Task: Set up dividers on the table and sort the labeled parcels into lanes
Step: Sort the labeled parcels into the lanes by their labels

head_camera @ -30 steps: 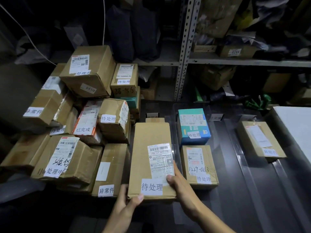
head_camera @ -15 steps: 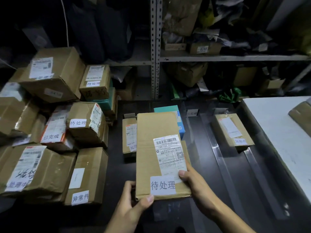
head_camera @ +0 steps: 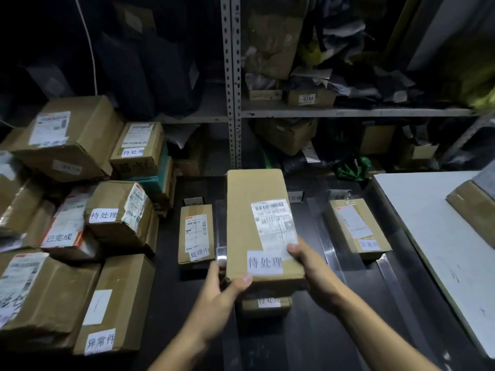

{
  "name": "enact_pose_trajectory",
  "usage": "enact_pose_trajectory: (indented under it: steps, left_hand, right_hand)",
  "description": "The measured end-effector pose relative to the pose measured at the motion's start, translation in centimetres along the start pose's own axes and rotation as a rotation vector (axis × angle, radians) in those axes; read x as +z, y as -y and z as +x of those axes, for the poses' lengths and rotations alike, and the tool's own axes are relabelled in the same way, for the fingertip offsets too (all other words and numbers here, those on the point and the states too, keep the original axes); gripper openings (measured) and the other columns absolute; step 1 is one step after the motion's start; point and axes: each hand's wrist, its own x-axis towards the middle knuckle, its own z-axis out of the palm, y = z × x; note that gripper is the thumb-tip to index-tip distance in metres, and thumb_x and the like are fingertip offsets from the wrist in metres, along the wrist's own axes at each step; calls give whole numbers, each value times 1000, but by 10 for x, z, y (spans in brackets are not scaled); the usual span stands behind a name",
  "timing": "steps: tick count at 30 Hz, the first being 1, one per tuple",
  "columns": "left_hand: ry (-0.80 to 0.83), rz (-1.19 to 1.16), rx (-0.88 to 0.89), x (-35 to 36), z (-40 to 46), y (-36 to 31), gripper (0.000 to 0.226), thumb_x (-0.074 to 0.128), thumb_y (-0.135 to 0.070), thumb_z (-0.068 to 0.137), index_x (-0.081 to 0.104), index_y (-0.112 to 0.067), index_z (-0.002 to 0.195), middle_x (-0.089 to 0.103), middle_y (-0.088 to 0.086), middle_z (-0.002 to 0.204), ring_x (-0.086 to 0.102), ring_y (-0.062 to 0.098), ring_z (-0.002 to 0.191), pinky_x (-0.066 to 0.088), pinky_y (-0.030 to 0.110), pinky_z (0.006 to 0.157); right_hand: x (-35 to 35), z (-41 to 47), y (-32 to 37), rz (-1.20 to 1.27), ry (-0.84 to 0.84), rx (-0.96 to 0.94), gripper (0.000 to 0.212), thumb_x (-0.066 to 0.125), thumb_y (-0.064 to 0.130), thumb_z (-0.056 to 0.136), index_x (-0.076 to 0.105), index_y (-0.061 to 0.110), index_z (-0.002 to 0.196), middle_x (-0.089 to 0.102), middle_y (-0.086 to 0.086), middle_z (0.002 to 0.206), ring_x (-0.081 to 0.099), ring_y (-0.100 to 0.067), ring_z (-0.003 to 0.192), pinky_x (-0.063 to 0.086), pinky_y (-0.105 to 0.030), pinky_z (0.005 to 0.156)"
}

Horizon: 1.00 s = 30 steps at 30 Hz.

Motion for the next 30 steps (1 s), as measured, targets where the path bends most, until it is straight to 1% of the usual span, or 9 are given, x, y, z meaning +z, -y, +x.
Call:
enact_pose_trajectory:
  steps: [3, 6, 9, 14, 19, 22, 24, 28, 30]
  left_hand:
    - [-25, -44, 22, 2, 50, -20, 62, 73, -56, 63, 54, -26, 113, 70, -6, 111, 67, 4, 100, 50, 20, 83]
    - [-20, -56, 24, 3, 96, -31, 59, 71, -56, 67, 52, -25, 114, 68, 0, 112, 69, 7, 95, 55, 28, 80]
    - [-50, -79, 18, 3, 134, -32, 69, 74, -65, 61, 52, -26, 114, 71, -2, 108, 70, 8, 94, 55, 29, 80]
    - [-69, -56, -14, 1, 173, -24, 66, 72, -69, 60, 53, -33, 112, 72, -8, 105, 70, 1, 90, 54, 26, 77]
    - [-58, -20, -96, 0, 183, -1, 62, 68, -69, 64, 50, -34, 112, 68, -7, 110, 66, 8, 100, 54, 29, 81]
    - [-50, 6, -114, 5, 183, 10, 58, 65, -69, 65, 47, -38, 110, 66, -12, 110, 63, 3, 101, 48, 19, 75]
    - [-58, 14, -112, 7, 185, 13, 56, 65, -69, 66, 46, -40, 110, 66, -13, 111, 62, 2, 102, 46, 19, 75]
    - [-62, 7, -122, 5, 184, 15, 54, 63, -67, 68, 45, -41, 111, 65, -16, 110, 62, -4, 95, 44, 14, 71]
    - [-62, -1, -123, 5, 182, 14, 61, 64, -70, 65, 44, -40, 114, 65, -16, 110, 62, -4, 96, 44, 14, 72]
  right_hand:
    - [-14, 45, 28, -29, -9, 27, 42, 46, 57, 81, 57, 51, 121, 69, 11, 122, 69, -14, 107, 57, -34, 71]
    - [-27, 89, 49, -62, -15, 76, 57, 46, 66, 75, 58, 41, 125, 72, 11, 116, 69, -14, 100, 53, -39, 72]
    - [-39, 125, 59, -66, -10, 108, 59, 46, 66, 74, 57, 41, 126, 73, 8, 115, 65, -20, 105, 51, -46, 80]
    - [-47, 163, 53, -47, 1, 144, 48, 45, 66, 77, 61, 47, 118, 73, 5, 116, 63, -26, 113, 54, -53, 85]
    - [-50, 178, 28, -96, 6, 194, 46, 43, 62, 77, 60, 50, 118, 73, 8, 115, 64, -24, 112, 53, -45, 82]
    - [-53, 180, 17, -124, 19, 180, 37, 42, 60, 77, 59, 59, 110, 72, 12, 116, 66, -22, 111, 52, -41, 79]
    - [-54, 181, 17, -134, 25, 166, 34, 40, 57, 81, 56, 61, 111, 71, 15, 117, 66, -19, 110, 53, -41, 79]
    - [-51, 177, 20, -156, 32, 157, 32, 38, 49, 91, 52, 59, 117, 70, 19, 115, 64, -16, 108, 52, -43, 86]
    - [-50, 175, 21, -151, 37, 157, 32, 39, 48, 92, 51, 58, 119, 69, 19, 117, 63, -16, 110, 50, -44, 88]
